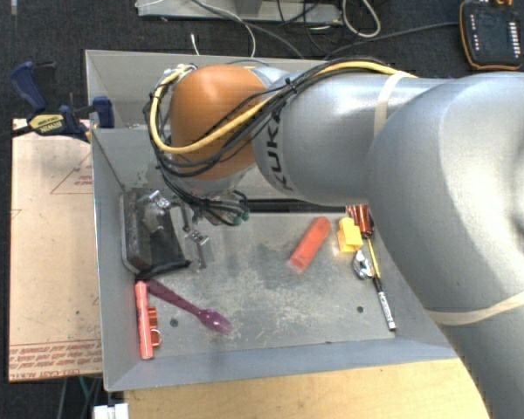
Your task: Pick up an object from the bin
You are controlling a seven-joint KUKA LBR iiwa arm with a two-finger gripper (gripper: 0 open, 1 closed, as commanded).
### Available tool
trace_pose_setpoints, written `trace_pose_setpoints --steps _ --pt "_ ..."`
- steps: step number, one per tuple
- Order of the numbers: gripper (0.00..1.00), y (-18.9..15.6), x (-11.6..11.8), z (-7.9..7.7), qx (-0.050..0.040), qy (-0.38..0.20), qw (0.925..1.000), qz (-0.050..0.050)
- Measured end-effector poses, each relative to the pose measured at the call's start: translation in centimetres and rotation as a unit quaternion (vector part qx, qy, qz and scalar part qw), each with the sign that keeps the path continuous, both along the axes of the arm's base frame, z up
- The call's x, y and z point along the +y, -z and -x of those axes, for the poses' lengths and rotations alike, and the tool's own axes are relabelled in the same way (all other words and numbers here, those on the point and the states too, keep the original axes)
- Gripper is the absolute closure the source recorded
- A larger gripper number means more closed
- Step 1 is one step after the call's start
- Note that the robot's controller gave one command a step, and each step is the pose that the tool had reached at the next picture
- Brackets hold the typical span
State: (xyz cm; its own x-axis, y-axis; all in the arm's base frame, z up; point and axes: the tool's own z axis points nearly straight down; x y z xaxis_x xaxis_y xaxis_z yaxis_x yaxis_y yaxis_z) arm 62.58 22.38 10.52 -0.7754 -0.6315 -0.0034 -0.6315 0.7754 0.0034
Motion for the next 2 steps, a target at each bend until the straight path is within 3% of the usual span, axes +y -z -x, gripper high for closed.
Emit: trace_pose_setpoints --steps 1,2 --pt "0.00 2.9 0.8 -1.0 -0.0100 -0.024 0.9997 0.000" --pt "1.00 2.1 2.5 -2.4 -0.0197 -0.059 0.9981 -0.002"
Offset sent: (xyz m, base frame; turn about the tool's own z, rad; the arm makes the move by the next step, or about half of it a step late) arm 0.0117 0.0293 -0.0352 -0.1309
